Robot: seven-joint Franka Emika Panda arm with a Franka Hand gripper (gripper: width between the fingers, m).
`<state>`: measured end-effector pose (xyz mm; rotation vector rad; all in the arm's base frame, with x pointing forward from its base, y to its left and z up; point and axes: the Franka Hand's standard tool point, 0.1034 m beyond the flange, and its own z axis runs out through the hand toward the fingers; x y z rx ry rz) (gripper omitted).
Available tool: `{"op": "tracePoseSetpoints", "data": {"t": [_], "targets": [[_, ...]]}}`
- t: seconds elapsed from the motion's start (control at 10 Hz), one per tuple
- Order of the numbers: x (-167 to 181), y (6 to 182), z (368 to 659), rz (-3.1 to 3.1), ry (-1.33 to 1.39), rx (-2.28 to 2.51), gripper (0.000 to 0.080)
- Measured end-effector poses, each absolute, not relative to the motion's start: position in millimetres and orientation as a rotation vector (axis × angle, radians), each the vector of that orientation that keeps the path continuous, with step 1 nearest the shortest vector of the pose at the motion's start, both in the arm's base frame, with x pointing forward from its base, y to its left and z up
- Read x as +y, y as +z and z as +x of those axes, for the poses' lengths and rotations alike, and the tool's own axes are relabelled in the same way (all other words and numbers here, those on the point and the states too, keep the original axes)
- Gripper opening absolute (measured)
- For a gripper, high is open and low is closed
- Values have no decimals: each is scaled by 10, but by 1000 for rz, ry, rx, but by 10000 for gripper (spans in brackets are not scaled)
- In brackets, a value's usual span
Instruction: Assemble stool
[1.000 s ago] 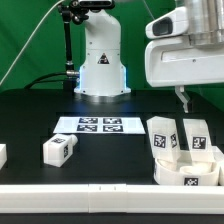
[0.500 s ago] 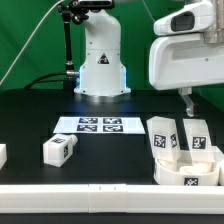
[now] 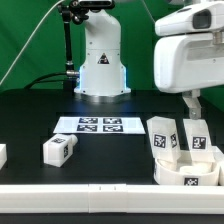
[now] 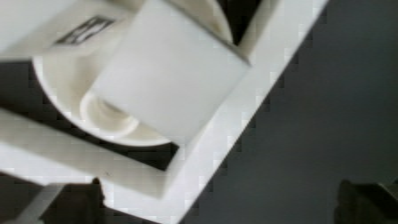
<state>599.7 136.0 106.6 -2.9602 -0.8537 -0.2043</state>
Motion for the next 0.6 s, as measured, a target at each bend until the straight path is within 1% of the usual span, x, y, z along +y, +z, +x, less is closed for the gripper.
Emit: {"op": "tracePoseSetpoints", "data": {"t": [0.1,0.6], "targets": [[1348,1051,6002,-2903,-205,-1082,649],[1283,1016,6002,-2732,-182,-1539,649]]}}
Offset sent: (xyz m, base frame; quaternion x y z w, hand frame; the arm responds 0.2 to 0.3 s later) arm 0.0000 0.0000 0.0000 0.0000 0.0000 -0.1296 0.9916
